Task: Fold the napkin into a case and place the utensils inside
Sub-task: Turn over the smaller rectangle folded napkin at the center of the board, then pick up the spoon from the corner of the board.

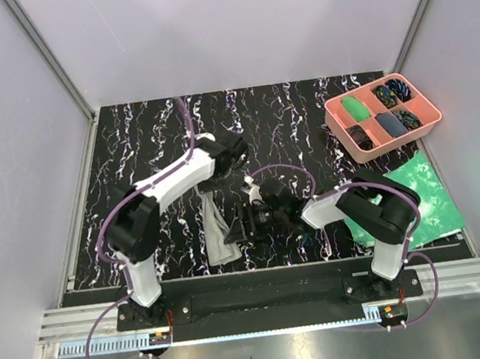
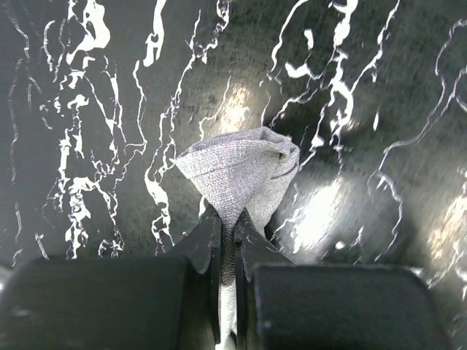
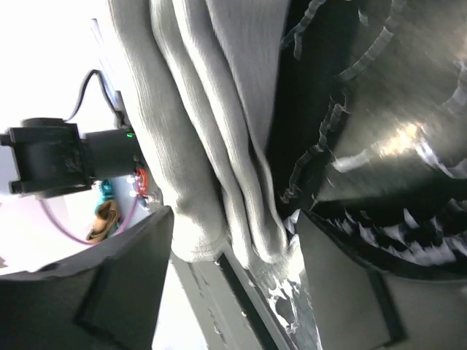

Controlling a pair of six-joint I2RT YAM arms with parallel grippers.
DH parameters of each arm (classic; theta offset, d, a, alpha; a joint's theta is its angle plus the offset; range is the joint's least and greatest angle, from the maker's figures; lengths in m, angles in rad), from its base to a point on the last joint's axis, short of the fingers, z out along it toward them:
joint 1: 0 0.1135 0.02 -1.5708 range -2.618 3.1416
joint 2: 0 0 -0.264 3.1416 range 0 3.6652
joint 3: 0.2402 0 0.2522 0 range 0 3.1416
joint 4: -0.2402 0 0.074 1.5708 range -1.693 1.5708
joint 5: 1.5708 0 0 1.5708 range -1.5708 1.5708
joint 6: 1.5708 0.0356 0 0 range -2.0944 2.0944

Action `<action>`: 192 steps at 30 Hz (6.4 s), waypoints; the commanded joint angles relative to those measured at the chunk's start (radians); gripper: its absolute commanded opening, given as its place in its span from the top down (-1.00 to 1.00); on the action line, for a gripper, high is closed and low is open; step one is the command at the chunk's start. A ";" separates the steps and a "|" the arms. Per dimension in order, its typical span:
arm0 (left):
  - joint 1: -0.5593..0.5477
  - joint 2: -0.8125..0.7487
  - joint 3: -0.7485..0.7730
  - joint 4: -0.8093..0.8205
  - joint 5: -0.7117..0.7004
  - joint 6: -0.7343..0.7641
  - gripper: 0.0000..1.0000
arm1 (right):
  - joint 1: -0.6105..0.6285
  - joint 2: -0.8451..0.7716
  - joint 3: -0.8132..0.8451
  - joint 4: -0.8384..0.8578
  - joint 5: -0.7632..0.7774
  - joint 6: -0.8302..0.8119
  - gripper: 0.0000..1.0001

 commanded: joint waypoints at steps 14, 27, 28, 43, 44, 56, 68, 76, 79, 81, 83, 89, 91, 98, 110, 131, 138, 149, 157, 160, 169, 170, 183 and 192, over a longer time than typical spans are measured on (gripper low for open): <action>-0.091 0.406 0.476 -0.387 -0.111 -0.241 1.00 | -0.006 -0.026 -0.072 0.040 0.099 -0.154 -0.72; -0.096 0.434 0.500 -0.385 -0.146 -0.234 1.00 | -0.006 0.028 -0.125 0.076 0.200 0.002 0.31; -0.096 0.435 0.501 -0.381 -0.151 -0.221 1.00 | -0.006 0.028 -0.128 0.073 0.203 0.010 0.48; -0.117 0.376 0.584 -0.335 -0.114 -0.020 -0.22 | -0.048 0.028 -0.128 0.013 0.170 0.021 0.80; -0.119 0.342 0.590 -0.330 -0.107 0.006 -0.23 | -0.052 0.033 -0.131 0.019 0.163 0.019 0.79; -0.026 -0.064 0.133 0.016 0.139 0.217 0.36 | -0.128 0.010 -0.135 -0.047 0.091 0.006 0.39; 0.068 -0.002 0.027 0.245 0.384 0.325 1.00 | -0.130 -0.065 -0.078 -0.251 0.130 -0.082 0.05; 0.070 0.092 0.044 0.289 0.410 0.337 1.00 | -0.130 -0.099 -0.055 -0.374 0.172 -0.132 0.12; 0.068 0.121 0.045 0.316 0.430 0.336 1.00 | -0.130 -0.123 -0.020 -0.484 0.200 -0.189 0.16; 0.064 0.136 0.053 0.320 0.438 0.337 1.00 | -0.131 -0.150 -0.001 -0.565 0.235 -0.218 0.15; 0.059 0.151 0.055 0.326 0.438 0.340 1.00 | -0.125 -0.202 0.017 -0.637 0.258 -0.263 0.15; 0.054 0.159 0.061 0.333 0.460 0.342 1.00 | -0.084 -0.280 0.120 -0.782 0.277 -0.332 0.12; 0.054 0.129 0.059 0.328 0.460 0.345 1.00 | -0.059 -0.280 0.149 -0.785 0.258 -0.330 0.12; 0.064 0.070 0.127 0.259 0.472 0.366 0.88 | -0.012 -0.220 0.175 -0.693 0.176 -0.274 0.14; 0.102 0.092 0.134 0.265 0.469 0.382 0.92 | -0.006 -0.220 0.106 -0.601 0.142 -0.226 0.39; 0.097 0.305 0.205 0.397 0.547 0.415 0.98 | -0.022 -0.137 0.051 -0.584 0.215 -0.251 0.53; 0.096 0.230 0.171 0.406 0.564 0.426 0.88 | -0.033 -0.170 0.051 -0.593 0.214 -0.271 0.53; 0.096 0.004 0.075 0.383 0.591 0.428 0.49 | -0.036 -0.259 0.120 -0.671 0.231 -0.268 0.19; 0.042 -0.167 -0.131 0.427 0.693 0.400 0.68 | -0.099 -0.387 0.114 -0.783 0.315 -0.249 -0.27; -0.008 -0.269 -0.275 0.489 0.716 0.351 0.74 | -0.151 -0.430 0.108 -0.826 0.320 -0.251 -0.63; -0.105 -0.510 -0.635 0.639 0.753 0.188 0.80 | -0.229 -0.476 0.094 -0.895 0.326 -0.237 -1.00; -0.105 -0.516 -0.652 0.648 0.751 0.184 0.81 | -0.266 -0.490 0.073 -0.903 0.332 -0.231 -0.99; -0.157 -0.615 -0.728 0.660 0.742 0.168 0.49 | -0.426 -0.687 0.004 -1.181 0.607 -0.142 -0.93; -0.240 -0.536 -0.522 0.800 0.812 0.247 0.10 | -0.452 -0.634 -0.013 -1.251 0.651 -0.136 -0.67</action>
